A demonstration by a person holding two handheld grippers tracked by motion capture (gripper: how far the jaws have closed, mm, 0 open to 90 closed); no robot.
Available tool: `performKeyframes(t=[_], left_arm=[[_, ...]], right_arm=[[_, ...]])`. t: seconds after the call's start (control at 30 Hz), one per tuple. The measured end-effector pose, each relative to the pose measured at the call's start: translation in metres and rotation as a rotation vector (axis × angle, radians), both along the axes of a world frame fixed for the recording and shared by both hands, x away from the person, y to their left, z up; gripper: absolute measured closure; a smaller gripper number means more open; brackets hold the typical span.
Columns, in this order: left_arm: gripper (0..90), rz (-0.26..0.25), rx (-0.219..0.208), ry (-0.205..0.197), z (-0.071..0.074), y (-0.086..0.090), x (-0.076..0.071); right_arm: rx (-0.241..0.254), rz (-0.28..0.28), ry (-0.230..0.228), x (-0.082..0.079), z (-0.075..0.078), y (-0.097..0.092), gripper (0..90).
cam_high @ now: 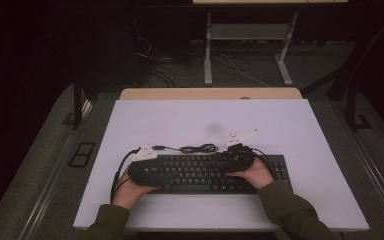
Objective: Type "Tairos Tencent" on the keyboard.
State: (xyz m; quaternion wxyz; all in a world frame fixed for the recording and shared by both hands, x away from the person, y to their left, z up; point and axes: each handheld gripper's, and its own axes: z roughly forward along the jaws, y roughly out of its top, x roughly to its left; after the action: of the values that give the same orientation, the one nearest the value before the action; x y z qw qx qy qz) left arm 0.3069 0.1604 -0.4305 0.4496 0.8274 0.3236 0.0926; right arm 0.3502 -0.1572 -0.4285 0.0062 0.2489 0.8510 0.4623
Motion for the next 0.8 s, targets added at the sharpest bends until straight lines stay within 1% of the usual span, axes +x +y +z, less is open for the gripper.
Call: performKeyframes(t=[0.07,0.2,0.27,0.37,0.6,0.63,0.73,0.8], left_arm=[[24.4,-0.001,0.001,0.0,0.0004,0.0004,-0.0003],[27.0,-0.003,0.0,-0.004,0.001,0.0015,-0.0005],[28.6,-0.004,0.001,-0.008,0.0013,0.0023,-0.0005],[33.6,-0.01,-0.001,-0.013,0.002,0.0036,-0.0009],[47.2,-0.023,-0.002,-0.009,0.0029,0.0066,-0.0014],[50.0,-0.026,-0.002,-0.008,0.0032,0.007,-0.0014],[59.7,-0.033,0.015,-0.017,0.0041,0.0083,-0.0018],[65.1,-0.033,0.014,-0.016,0.004,0.0093,-0.0016]], right_arm=[[0.007,-0.008,-0.003,0.0005,-0.0003,-0.0005,48.2],[0.02,-0.027,-0.001,0.0022,-0.0025,-0.0017,38.5],[0.023,-0.03,0.007,0.0036,-0.0037,-0.0022,34.5],[0.031,-0.053,-0.006,0.0046,-0.005,-0.0036,28.3],[0.037,-0.085,-0.018,0.006,-0.0071,-0.0049,20.9],[0.038,-0.086,-0.019,0.0062,-0.0076,-0.0051,20.0],[0.033,-0.087,-0.024,0.0068,-0.0088,-0.0053,19.3],[0.035,-0.092,-0.025,0.0071,-0.009,-0.0056,19.2]])
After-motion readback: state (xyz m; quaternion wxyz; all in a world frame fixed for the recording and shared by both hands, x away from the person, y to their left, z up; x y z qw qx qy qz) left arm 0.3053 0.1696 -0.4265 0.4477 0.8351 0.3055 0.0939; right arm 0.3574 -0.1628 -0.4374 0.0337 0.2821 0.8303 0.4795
